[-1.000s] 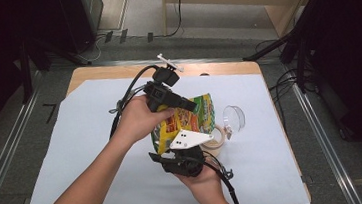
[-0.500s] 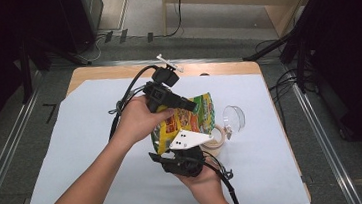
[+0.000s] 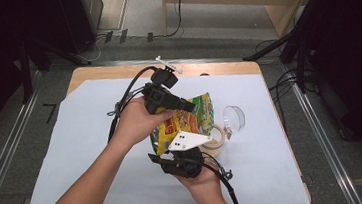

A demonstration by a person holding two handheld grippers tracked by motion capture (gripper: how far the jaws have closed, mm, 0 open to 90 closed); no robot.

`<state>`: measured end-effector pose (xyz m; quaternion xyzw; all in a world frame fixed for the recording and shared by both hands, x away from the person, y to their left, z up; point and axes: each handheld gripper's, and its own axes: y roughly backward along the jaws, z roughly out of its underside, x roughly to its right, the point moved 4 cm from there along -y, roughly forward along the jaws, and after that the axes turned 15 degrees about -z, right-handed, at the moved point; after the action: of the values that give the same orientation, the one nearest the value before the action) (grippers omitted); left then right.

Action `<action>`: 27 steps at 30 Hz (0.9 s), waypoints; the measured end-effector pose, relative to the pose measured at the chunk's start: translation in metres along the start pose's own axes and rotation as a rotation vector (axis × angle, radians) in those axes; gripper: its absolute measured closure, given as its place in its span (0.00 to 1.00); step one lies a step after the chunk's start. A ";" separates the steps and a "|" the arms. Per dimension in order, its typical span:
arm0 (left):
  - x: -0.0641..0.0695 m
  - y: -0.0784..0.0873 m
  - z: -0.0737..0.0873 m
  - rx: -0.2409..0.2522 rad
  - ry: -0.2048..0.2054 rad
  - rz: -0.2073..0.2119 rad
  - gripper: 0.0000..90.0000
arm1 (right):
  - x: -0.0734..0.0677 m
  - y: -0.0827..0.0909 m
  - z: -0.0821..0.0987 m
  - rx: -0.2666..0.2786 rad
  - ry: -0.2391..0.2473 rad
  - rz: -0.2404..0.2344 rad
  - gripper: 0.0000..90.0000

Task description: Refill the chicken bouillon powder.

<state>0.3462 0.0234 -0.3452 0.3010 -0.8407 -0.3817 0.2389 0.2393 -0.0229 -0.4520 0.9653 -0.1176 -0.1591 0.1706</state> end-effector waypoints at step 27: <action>-0.001 -0.004 -0.003 -0.018 0.007 0.006 0.92 | 0.001 0.002 -0.001 -0.001 -0.014 -0.003 0.76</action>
<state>0.3500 0.0211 -0.3468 0.2976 -0.8374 -0.3873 0.2455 0.2400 -0.0244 -0.4511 0.9643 -0.1171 -0.1660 0.1699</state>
